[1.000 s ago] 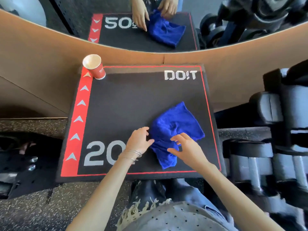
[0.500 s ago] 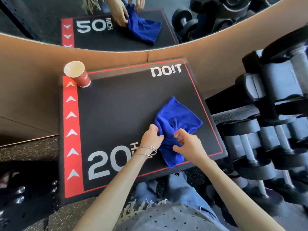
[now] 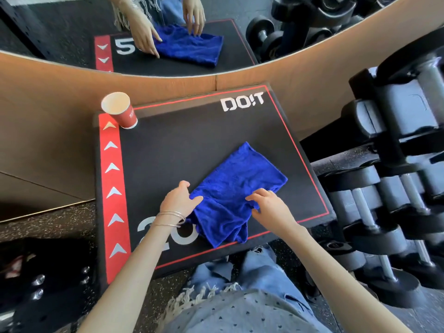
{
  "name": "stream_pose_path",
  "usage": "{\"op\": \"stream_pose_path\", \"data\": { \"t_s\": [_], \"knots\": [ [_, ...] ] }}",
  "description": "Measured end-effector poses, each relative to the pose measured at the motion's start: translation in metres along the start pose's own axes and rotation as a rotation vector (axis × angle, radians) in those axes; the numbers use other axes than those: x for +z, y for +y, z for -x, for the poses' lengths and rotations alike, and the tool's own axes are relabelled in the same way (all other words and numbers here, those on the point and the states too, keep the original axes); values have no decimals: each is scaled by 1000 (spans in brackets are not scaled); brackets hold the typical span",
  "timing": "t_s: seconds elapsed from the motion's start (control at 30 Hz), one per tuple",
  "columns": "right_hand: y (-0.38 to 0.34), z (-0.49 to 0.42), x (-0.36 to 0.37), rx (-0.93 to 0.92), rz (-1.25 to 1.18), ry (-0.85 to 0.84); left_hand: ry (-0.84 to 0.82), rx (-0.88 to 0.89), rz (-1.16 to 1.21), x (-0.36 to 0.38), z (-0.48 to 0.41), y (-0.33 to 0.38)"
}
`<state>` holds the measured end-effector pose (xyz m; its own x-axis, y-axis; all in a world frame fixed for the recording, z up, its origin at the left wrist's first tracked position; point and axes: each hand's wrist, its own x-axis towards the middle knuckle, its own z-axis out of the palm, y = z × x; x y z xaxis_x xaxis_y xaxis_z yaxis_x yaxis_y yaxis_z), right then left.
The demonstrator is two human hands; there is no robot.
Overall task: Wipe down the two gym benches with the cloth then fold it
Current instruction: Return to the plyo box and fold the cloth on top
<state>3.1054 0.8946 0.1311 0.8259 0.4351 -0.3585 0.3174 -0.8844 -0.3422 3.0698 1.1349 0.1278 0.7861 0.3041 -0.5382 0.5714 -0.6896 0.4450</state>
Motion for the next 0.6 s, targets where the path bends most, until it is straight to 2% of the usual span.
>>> {"op": "stream_pose_path", "data": {
  "t_s": [0.17, 0.3, 0.37, 0.4, 0.5, 0.53, 0.6],
  "knots": [
    [4, 2, 8, -27, 147, 90, -50, 30, -9, 10, 13, -12],
    [4, 1, 10, -43, 230, 116, -17, 18, 401, 10, 17, -11],
    [4, -1, 8, -38, 249, 137, -24, -29, 511, 1, 17, -16],
    [3, -3, 7, -41, 261, 142, -22, -40, 459, -3, 17, -19],
    [-2, -5, 8, -66, 272, 130, -26, -36, 74, -9, 17, -28],
    [-3, -4, 9, -70, 270, 130, -48, -38, 50, -9, 17, -29],
    [-6, -4, 12, -71, 267, 149, -105, -28, 148, -9, 19, -31]
  ]
}}
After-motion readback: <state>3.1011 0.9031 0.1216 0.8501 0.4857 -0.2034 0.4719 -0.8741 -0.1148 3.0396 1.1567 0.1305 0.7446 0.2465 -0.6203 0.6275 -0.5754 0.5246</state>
